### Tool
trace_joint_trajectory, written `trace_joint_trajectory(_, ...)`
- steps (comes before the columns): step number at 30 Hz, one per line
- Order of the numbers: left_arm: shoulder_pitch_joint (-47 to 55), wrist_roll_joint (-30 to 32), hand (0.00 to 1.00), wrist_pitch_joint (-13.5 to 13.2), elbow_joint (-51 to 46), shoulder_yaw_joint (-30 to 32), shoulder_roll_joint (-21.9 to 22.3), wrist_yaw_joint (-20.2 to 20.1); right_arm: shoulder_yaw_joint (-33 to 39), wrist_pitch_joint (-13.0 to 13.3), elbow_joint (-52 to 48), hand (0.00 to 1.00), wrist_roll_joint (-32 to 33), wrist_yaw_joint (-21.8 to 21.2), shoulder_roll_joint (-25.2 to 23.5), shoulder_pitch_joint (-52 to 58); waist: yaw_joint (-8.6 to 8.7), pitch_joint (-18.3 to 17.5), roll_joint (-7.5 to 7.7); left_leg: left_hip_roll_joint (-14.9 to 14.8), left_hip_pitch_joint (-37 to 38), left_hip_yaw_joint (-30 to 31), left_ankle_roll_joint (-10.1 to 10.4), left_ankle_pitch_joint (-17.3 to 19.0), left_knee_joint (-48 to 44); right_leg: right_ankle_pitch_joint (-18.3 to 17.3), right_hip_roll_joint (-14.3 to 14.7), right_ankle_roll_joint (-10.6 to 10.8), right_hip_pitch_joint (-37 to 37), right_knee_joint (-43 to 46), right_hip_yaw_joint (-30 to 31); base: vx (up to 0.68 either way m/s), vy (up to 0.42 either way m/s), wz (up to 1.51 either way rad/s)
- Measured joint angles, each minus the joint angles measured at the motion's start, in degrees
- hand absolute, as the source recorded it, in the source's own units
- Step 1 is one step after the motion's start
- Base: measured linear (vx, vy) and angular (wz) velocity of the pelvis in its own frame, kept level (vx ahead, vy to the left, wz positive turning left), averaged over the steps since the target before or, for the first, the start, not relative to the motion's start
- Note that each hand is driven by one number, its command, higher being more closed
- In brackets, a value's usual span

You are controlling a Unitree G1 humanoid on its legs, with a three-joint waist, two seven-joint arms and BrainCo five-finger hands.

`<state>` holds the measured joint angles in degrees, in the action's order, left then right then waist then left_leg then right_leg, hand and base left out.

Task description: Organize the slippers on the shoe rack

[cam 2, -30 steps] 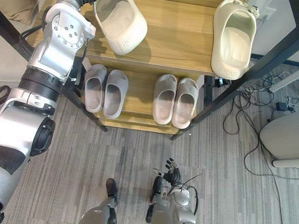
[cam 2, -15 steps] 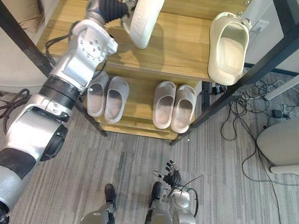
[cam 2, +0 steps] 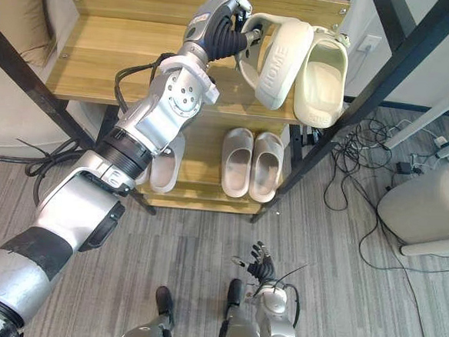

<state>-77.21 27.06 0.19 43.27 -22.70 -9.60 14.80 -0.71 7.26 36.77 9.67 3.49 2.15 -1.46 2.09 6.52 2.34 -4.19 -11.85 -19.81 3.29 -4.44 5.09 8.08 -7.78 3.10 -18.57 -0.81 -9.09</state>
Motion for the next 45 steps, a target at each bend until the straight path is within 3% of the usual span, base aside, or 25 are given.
trace_joint_trajectory(12, -0.03, 5.65, 1.00, 0.20, -0.17, -0.29, -0.79, 2.27, 0.05, 0.42, -0.32, 0.00, 0.07, 1.38, 0.07, 0.87, 1.21, -1.13, -1.12, -0.28, -0.99, -1.99, 0.34, 0.22, 0.67, 0.48, 0.69, -0.07, -2.47, -0.42, 2.02, 0.01, 0.027, -0.11)
trace_joint_trajectory(32, -1.59, 15.76, 1.00, 1.48, -4.55, -3.25, -10.35, 4.08, 0.03, 1.85, -2.22, 0.00, 0.44, 2.11, 0.13, 2.06, 1.40, -1.11, -1.18, -0.14, -2.48, -2.40, 0.30, 0.24, 0.23, 1.11, 0.61, -0.03, -4.13, -0.54, 2.79, 0.01, 0.032, -0.01)
trace_joint_trajectory(45, -3.32, 22.76, 1.00, 1.39, -6.76, -10.07, -14.41, 4.05, 0.03, 1.87, -2.17, 0.00, 0.52, 2.10, 0.21, 1.60, 1.22, -0.92, -1.49, 0.02, -3.74, -0.95, 0.24, 0.19, -0.22, 1.11, 0.19, -0.03, -4.34, -0.57, 1.35, 0.03, 0.034, 0.06)
